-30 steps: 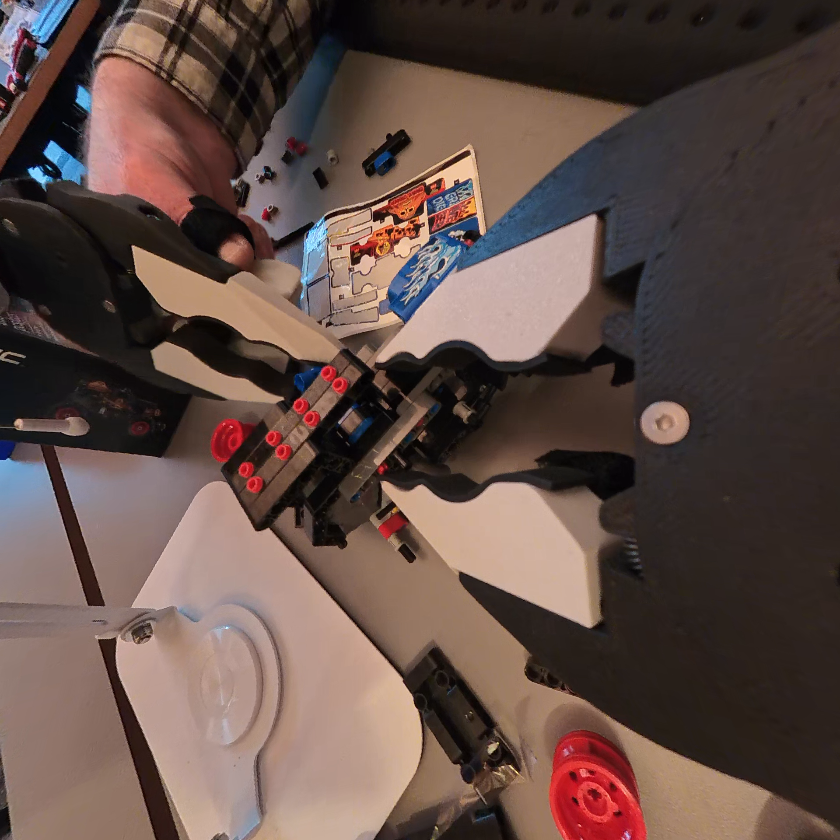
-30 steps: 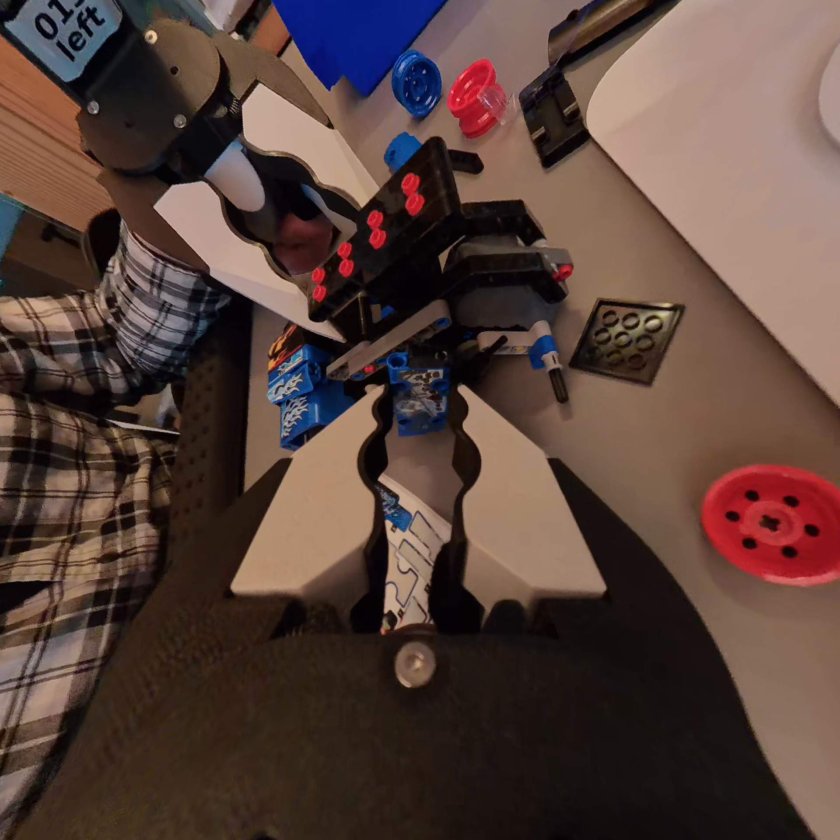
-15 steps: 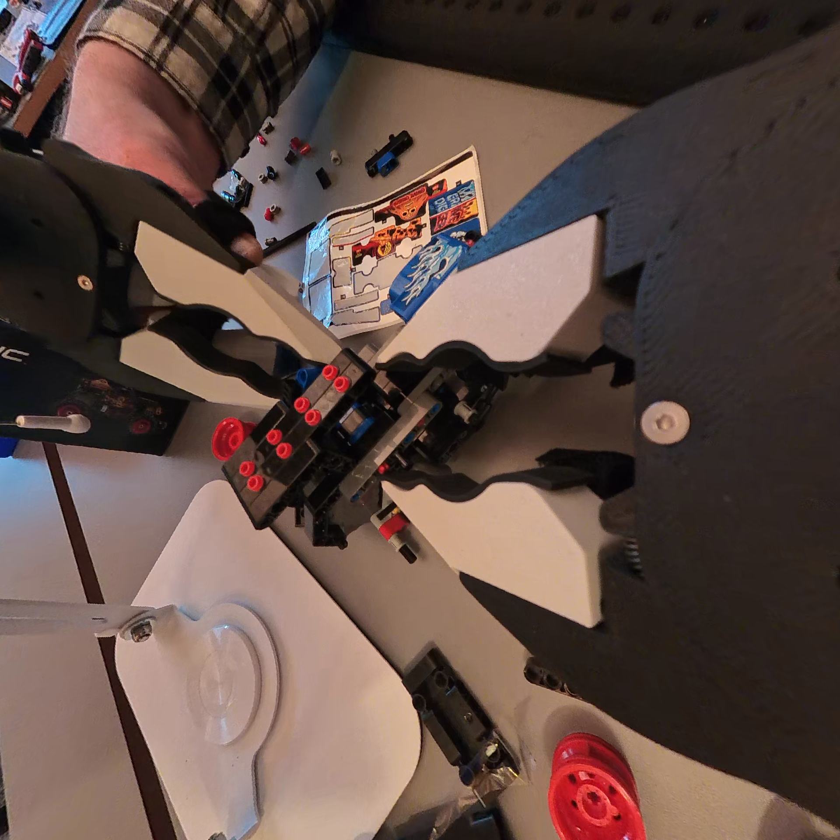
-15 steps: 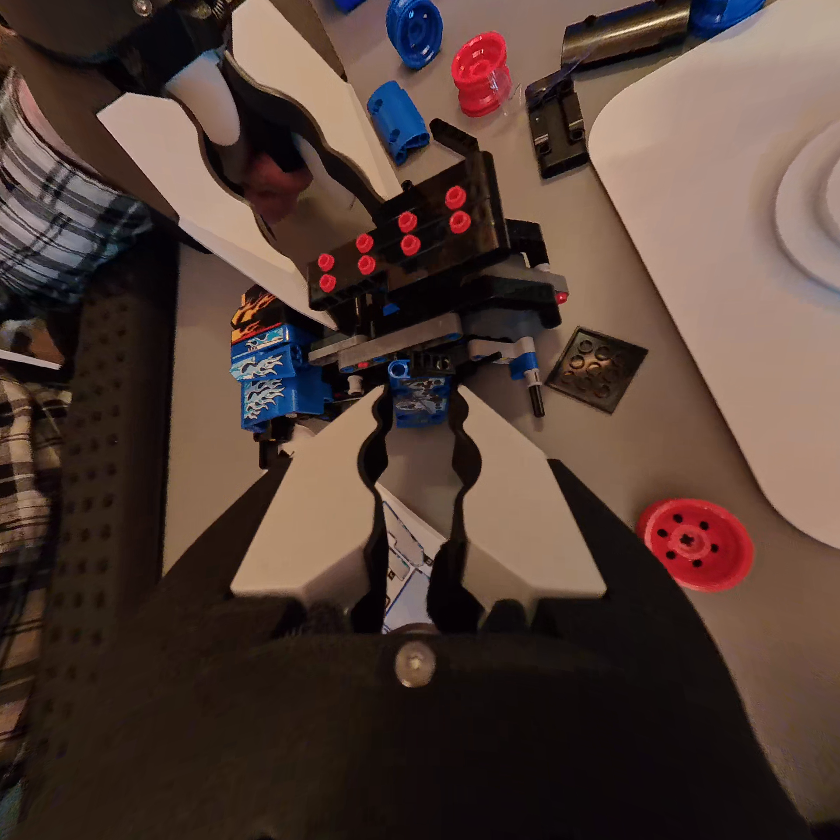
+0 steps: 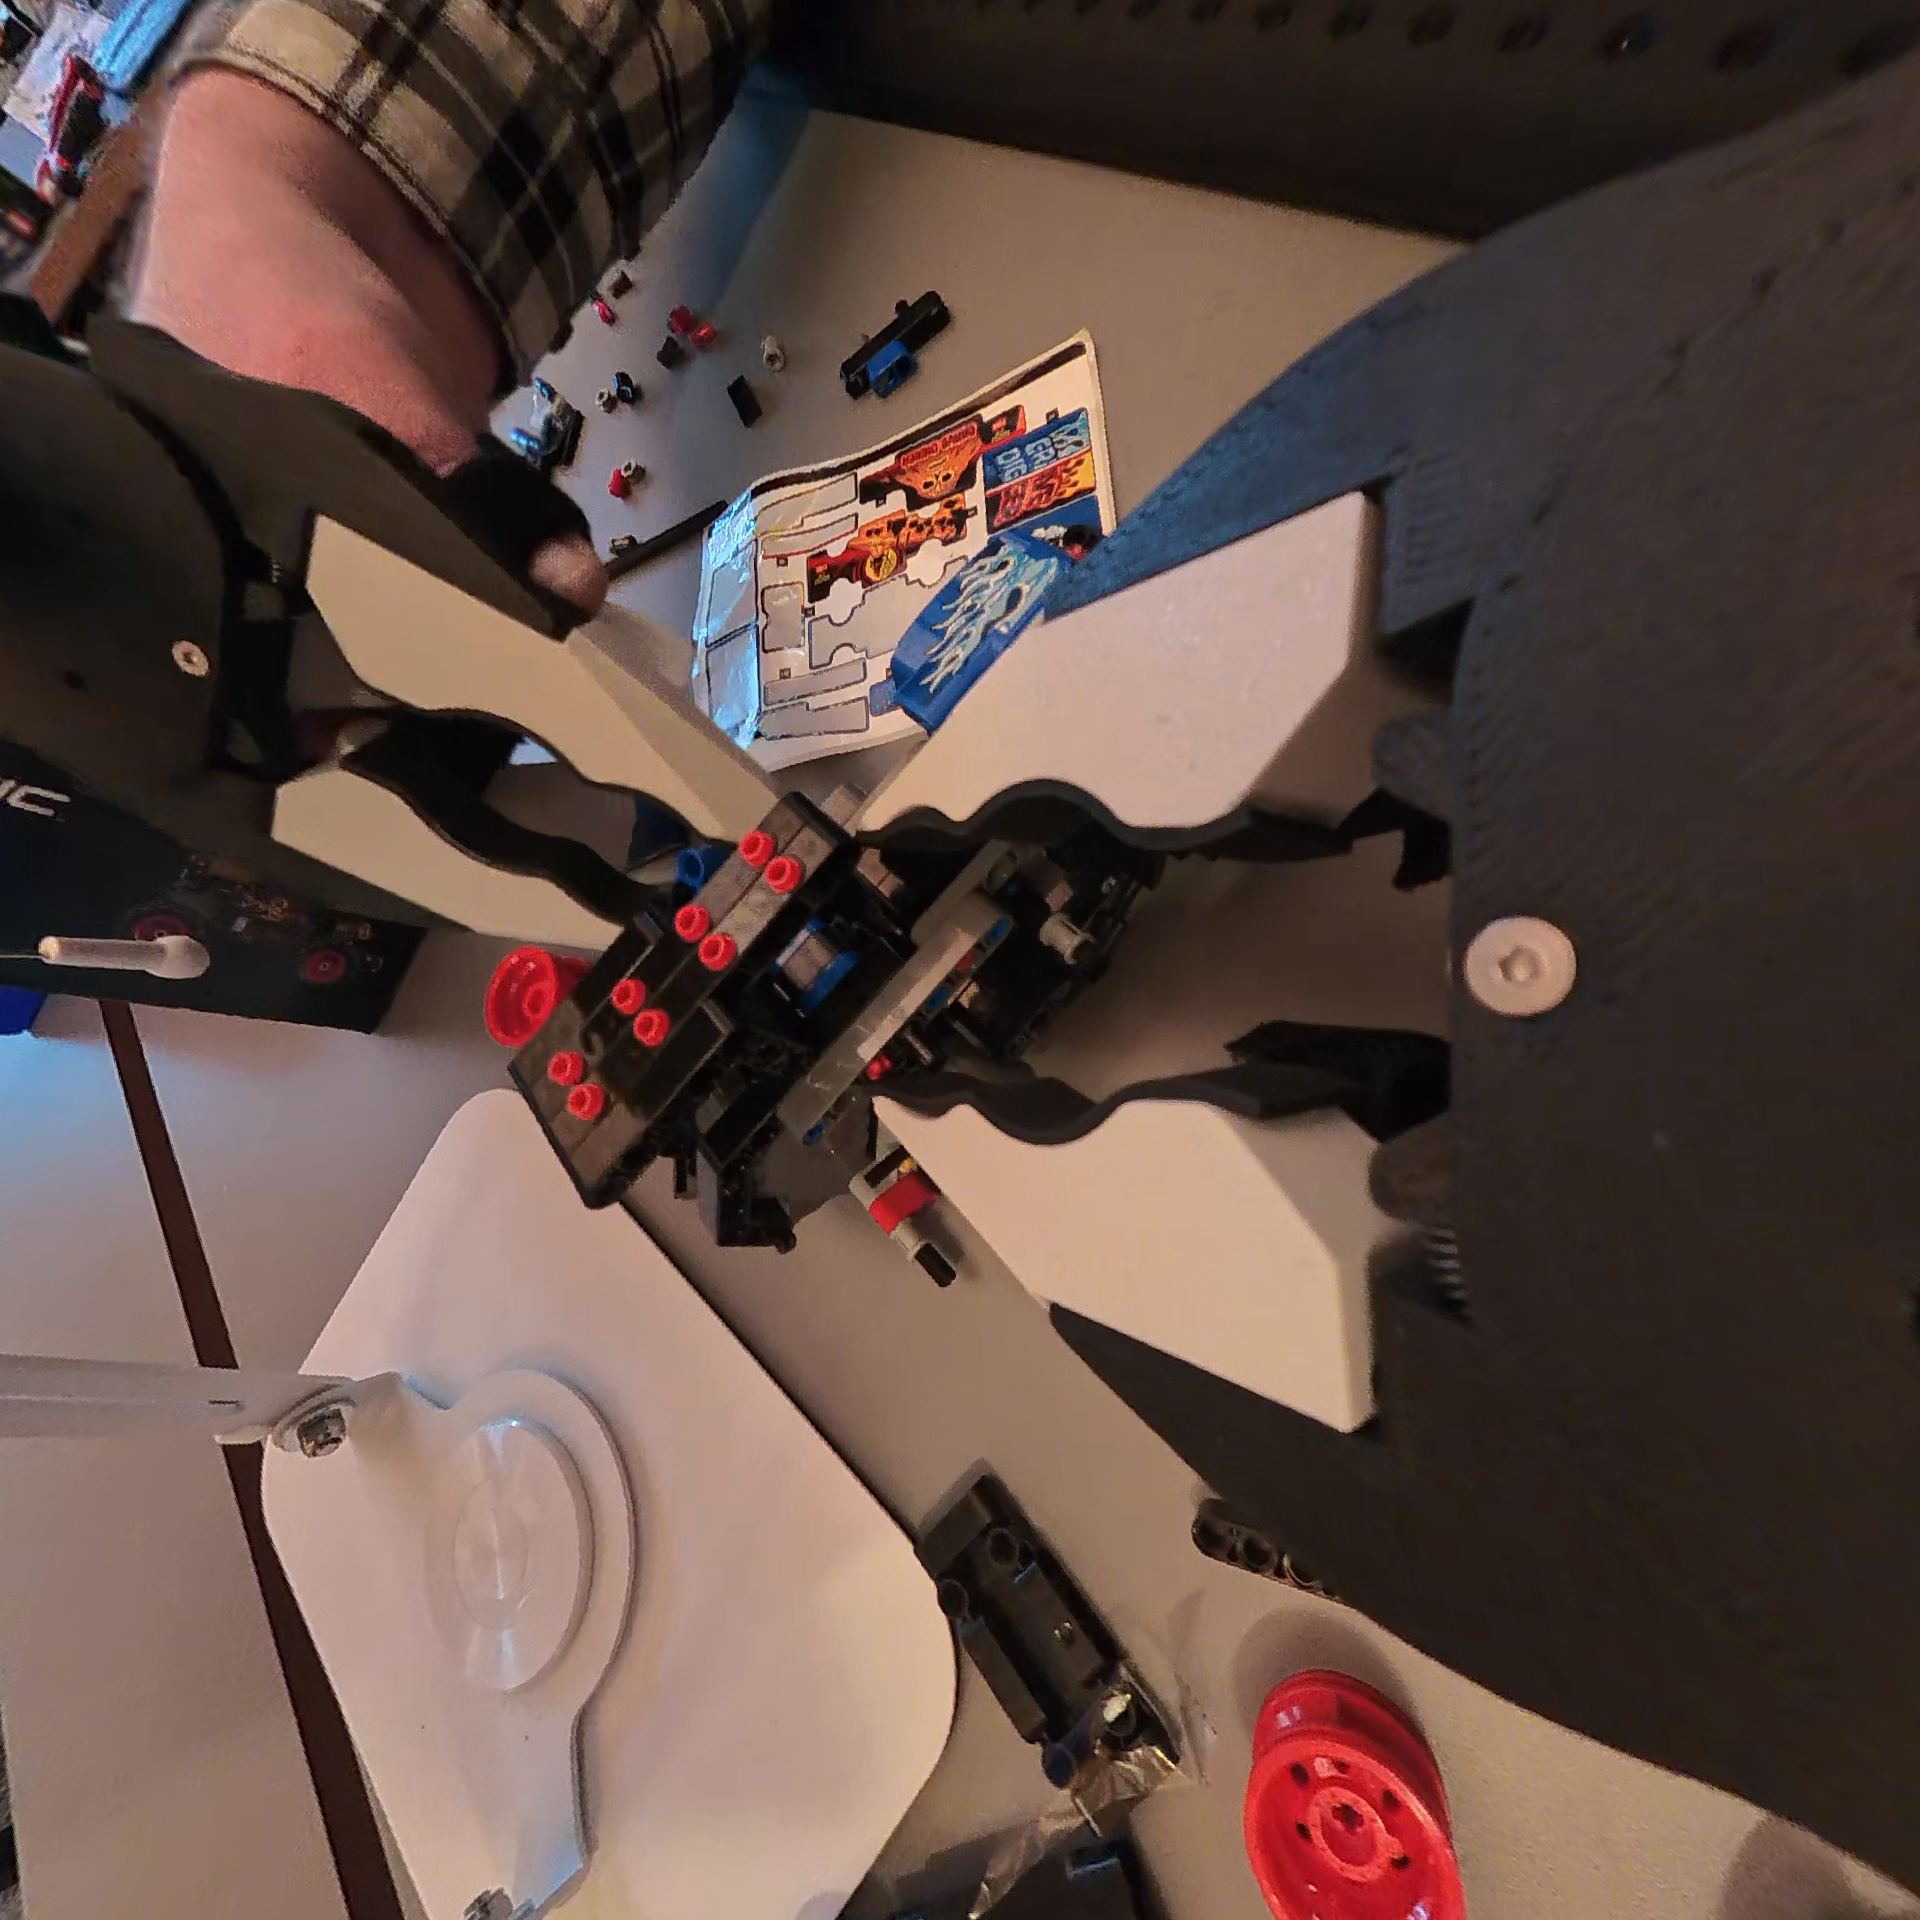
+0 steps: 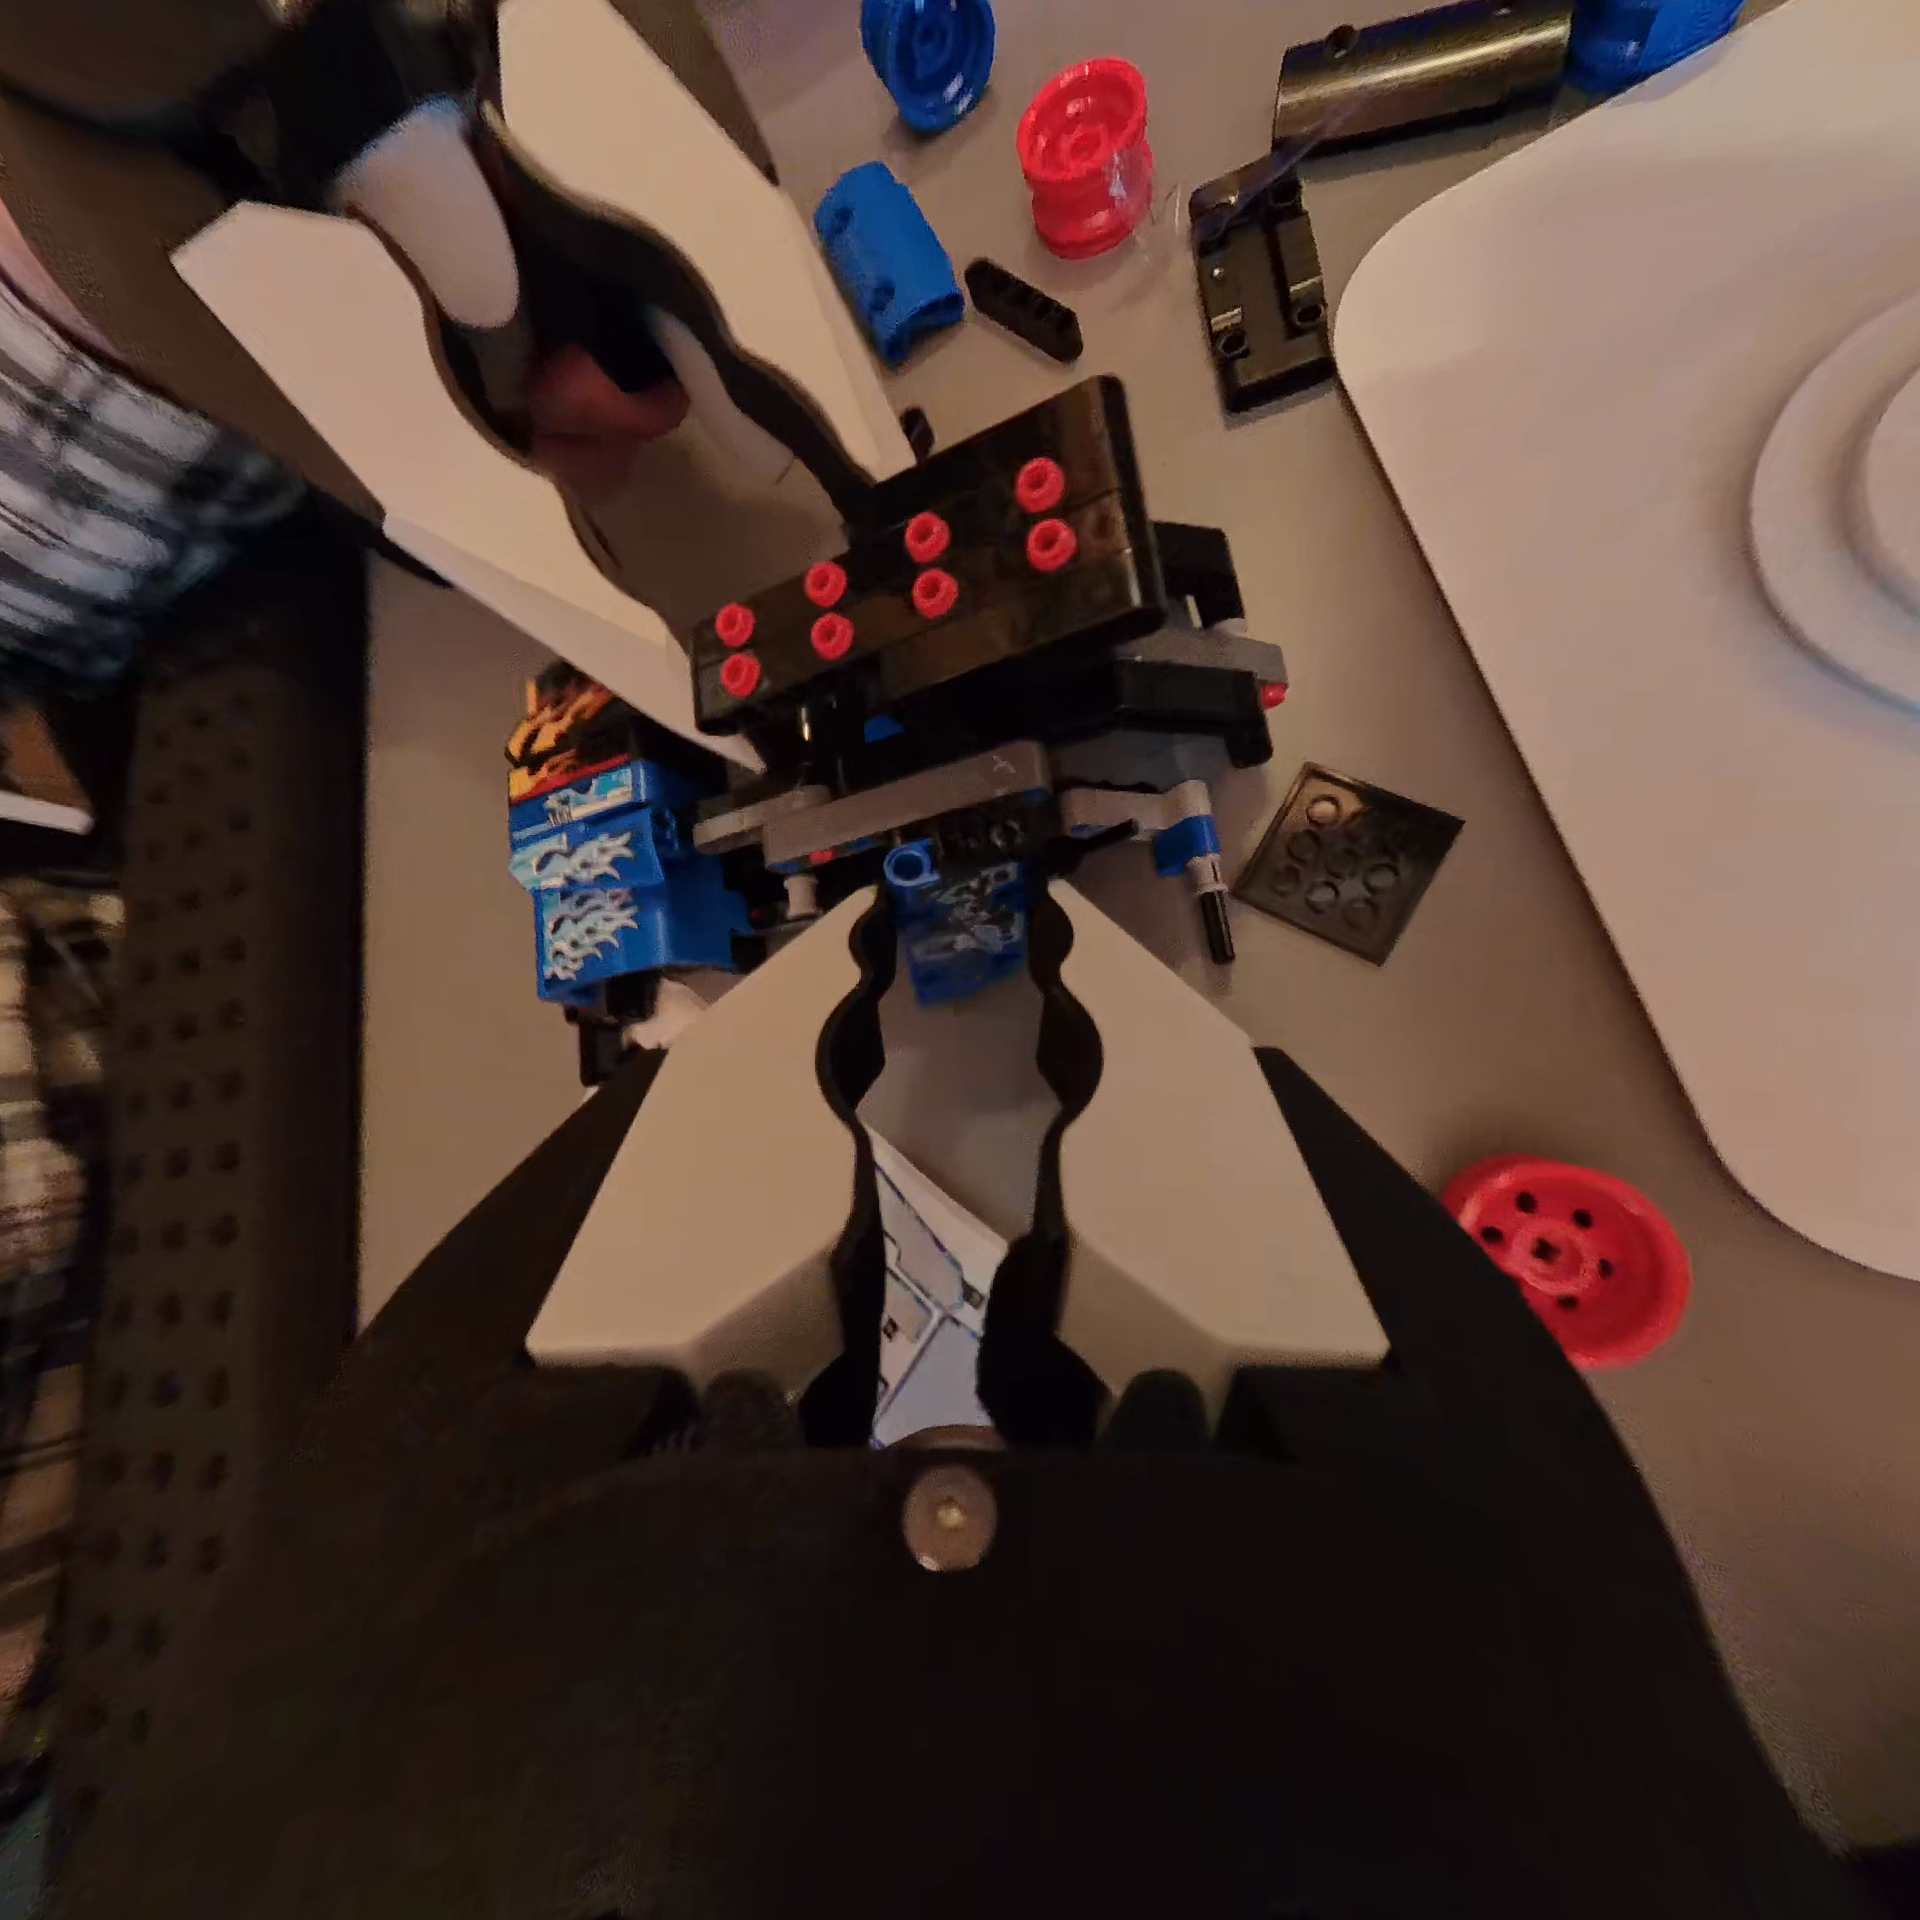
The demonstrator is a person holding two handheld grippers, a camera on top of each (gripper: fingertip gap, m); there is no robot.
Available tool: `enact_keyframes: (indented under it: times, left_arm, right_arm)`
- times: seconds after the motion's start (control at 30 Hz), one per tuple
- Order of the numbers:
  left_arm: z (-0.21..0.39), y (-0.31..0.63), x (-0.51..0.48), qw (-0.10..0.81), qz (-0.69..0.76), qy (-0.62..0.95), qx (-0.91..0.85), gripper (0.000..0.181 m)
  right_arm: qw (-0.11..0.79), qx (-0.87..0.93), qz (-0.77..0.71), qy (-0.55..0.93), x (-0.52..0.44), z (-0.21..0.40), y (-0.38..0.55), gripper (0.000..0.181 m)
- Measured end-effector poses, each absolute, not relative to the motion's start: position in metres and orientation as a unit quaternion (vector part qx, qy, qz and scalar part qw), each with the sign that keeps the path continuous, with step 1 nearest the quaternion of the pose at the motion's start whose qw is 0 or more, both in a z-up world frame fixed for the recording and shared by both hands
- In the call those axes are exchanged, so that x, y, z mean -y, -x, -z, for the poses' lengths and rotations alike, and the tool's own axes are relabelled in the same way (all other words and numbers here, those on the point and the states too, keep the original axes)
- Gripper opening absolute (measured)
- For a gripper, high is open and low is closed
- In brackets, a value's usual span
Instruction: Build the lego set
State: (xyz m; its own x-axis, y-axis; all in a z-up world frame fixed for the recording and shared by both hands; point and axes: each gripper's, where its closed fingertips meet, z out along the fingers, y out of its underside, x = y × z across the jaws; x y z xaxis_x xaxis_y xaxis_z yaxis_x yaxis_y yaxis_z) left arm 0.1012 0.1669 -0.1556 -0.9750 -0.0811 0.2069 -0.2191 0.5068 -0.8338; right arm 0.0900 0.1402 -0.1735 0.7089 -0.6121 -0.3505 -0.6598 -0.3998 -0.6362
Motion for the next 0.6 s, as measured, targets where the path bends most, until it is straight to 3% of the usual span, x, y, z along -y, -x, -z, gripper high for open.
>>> enact_keyframes:
  times: [0.43,0.6]
  left_arm:
    - [0.155,-0.100,-0.166,0.074,-0.491,-0.082,0.864,0.041]
    - [0.155,-0.100,-0.166,0.077,-0.492,-0.084,0.863,0.041]
  right_arm:
    - [0.486,-0.361,-0.045,0.794,-0.139,0.161,-0.078,0.025]
    - [0.475,-0.352,-0.033,0.806,-0.140,0.165,-0.077,0.026]
